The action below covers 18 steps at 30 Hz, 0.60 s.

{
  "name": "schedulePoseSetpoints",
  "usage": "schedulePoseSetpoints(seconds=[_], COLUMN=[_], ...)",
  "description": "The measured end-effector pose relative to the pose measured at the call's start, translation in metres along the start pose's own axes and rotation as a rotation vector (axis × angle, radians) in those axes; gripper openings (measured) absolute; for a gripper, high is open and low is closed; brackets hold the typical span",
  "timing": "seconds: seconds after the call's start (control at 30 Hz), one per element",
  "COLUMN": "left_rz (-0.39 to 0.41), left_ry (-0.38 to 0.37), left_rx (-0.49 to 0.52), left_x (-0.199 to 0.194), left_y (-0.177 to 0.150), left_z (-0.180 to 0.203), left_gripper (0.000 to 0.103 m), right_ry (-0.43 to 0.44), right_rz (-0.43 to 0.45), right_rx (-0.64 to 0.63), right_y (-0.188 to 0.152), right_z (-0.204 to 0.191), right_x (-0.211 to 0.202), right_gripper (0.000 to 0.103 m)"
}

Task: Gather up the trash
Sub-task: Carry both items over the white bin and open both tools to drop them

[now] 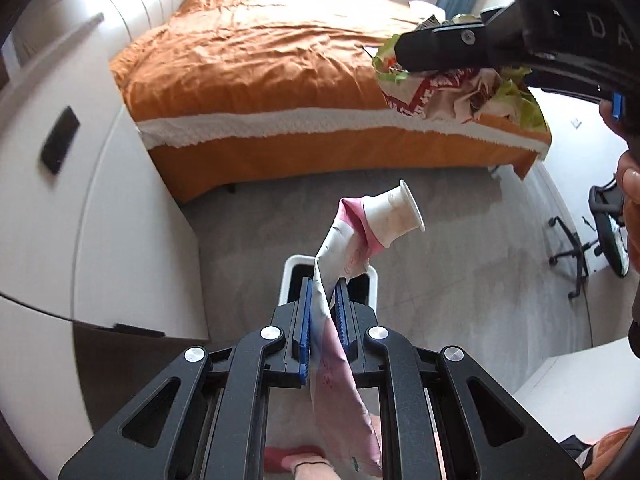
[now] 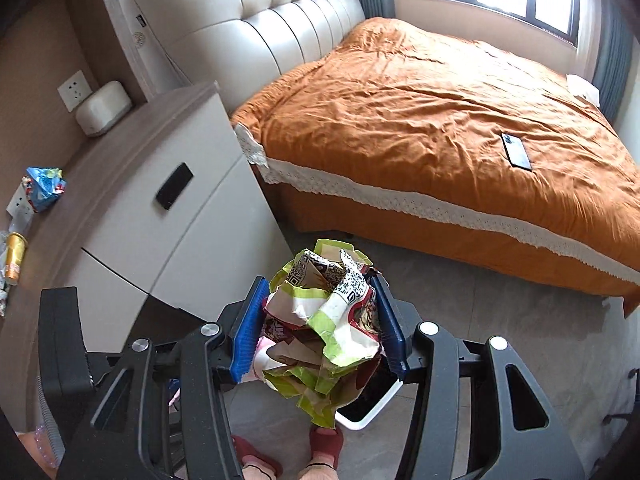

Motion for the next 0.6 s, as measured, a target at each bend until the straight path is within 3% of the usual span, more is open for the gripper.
schedulePoseSetpoints(seconds=[0.37,0.43,0.47,0.53,0.57,0.6], left_rz=[-0.123,-0.131,-0.138,-0.137,-0.121,-0.121], left_ry=[-0.049,-0.064,-0.079,-0.092,-0.086,-0.087], left_rx=[0.108,0.116,0.113,0.093,0.086,0.079], left_x=[0.143,0.161,0.169,0.183,0.186,0.188], left_y=[-0.043,-0.049,-0.052,-0.054,-0.054,-0.055], left_z=[0.018,0.018,0.019,0.018,0.016,0.014], left_gripper=[0.011,0.017,0.043,0.097,0.098,0.098], right_ry=[0.062,0.089,0.09,0.101,0.088,0.073], right_rz=[-0.173,-0.208,-0.219,-0.269,-0.28,-0.283], right_rx=[0.136,0.171,0.176,0.194,0.211,0.217], right_y=[-0.088,-0.106,-0.111,-0.13,-0.138,-0.142], right_z=[0.062,0.07,0.073,0.077,0.083,0.089], right_x=[0.132,0.155,0.161,0.177,0.183,0.185], right_gripper=[0.053,0.054,0.056,0.072,0.093,0.099])
Point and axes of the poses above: each gripper's, at about its wrist camera, not at the fingertips, and x roughly the way its jaws point, z to its right, y to its top, the point moved 10 cm from there along x, roughly the way its jaws point, and after that the axes turned 8 degrees about y, right-handed, at the moved point
